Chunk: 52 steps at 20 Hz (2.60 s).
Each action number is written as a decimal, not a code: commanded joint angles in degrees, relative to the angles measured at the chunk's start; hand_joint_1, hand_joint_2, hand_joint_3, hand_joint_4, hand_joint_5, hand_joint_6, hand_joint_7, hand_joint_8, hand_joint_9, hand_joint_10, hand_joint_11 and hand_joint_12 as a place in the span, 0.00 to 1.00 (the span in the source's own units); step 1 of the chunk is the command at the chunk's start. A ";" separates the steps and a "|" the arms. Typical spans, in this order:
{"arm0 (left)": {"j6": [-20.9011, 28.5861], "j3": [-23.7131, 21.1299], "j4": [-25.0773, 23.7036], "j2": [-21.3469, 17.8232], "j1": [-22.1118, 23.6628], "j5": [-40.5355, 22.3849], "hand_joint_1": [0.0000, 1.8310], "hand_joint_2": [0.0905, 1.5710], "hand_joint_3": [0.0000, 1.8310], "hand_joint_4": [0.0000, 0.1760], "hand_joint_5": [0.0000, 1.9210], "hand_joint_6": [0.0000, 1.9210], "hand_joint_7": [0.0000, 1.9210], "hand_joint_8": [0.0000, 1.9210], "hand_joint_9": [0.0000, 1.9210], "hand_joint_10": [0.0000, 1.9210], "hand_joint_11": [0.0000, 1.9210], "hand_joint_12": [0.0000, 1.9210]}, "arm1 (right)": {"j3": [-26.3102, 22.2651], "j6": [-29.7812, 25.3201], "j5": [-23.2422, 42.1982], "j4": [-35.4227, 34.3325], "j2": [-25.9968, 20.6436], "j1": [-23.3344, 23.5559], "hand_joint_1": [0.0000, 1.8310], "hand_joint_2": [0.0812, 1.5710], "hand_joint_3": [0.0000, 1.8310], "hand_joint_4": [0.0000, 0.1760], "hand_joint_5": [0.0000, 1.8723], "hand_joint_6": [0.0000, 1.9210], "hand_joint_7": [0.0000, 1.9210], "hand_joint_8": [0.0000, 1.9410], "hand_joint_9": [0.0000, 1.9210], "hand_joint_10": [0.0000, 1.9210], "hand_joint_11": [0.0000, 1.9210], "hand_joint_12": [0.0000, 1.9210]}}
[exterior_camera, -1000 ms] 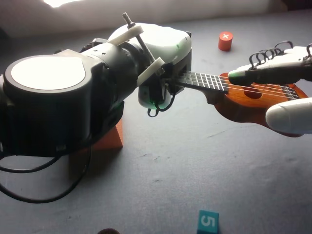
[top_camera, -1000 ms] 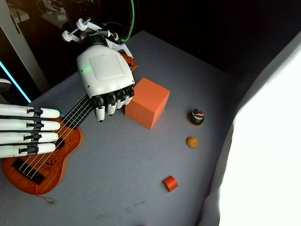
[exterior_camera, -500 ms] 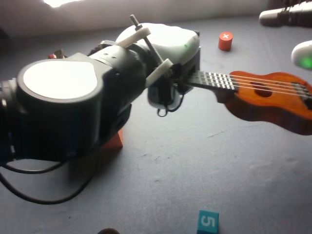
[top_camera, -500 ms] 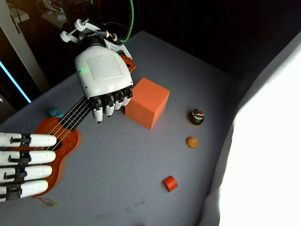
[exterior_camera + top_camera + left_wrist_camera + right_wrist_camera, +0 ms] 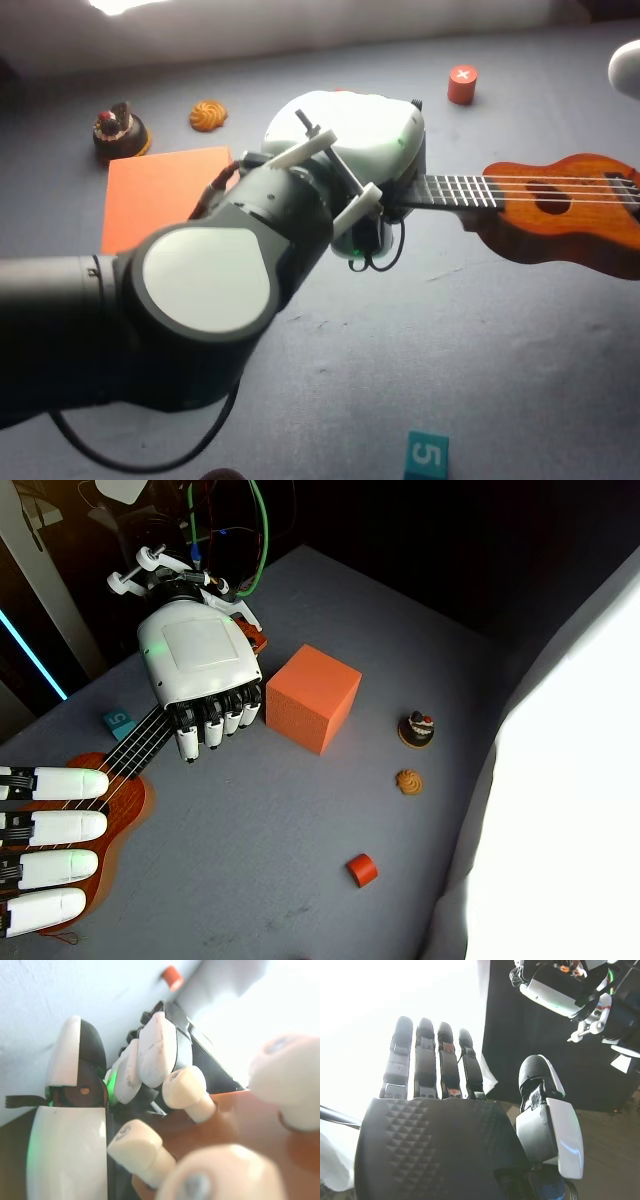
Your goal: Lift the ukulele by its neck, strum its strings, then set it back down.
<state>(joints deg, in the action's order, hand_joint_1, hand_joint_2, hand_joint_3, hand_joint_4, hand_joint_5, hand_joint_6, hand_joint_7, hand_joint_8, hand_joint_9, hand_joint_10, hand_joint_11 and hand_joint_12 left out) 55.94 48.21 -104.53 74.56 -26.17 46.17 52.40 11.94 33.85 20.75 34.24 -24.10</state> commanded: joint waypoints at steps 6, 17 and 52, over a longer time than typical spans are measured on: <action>4.36 1.31 -10.10 2.98 -3.33 10.45 0.83 0.77 0.00 0.35 0.71 1.00 0.77 1.00 0.82 1.00 0.83 1.00 | -0.20 -0.08 7.21 -1.97 -0.27 0.86 0.04 0.81 0.00 0.00 0.12 0.00 0.10 0.00 0.10 0.00 0.00 0.21; 10.97 4.85 -19.78 8.00 -9.96 18.54 0.83 0.77 0.00 0.39 0.69 1.00 0.76 1.00 0.82 1.00 0.83 1.00 | -0.30 -0.51 7.77 -1.96 -0.23 0.87 0.07 0.80 0.00 0.00 0.12 0.00 0.10 0.00 0.11 0.00 0.00 0.27; 15.81 11.71 -24.28 15.17 -16.64 18.88 0.41 0.68 0.00 0.26 0.15 0.12 0.21 0.06 0.20 0.27 0.01 0.70 | -0.43 -0.66 7.97 -1.92 -0.13 0.93 0.06 0.80 0.00 0.00 0.13 0.00 0.12 0.00 0.12 0.00 0.00 0.25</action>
<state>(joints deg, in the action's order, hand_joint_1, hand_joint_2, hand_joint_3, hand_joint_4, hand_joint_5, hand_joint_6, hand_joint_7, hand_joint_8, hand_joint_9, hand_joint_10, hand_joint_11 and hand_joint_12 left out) 72.01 59.96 -123.85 89.82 -43.20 61.80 52.14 11.84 35.31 20.80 34.39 -24.10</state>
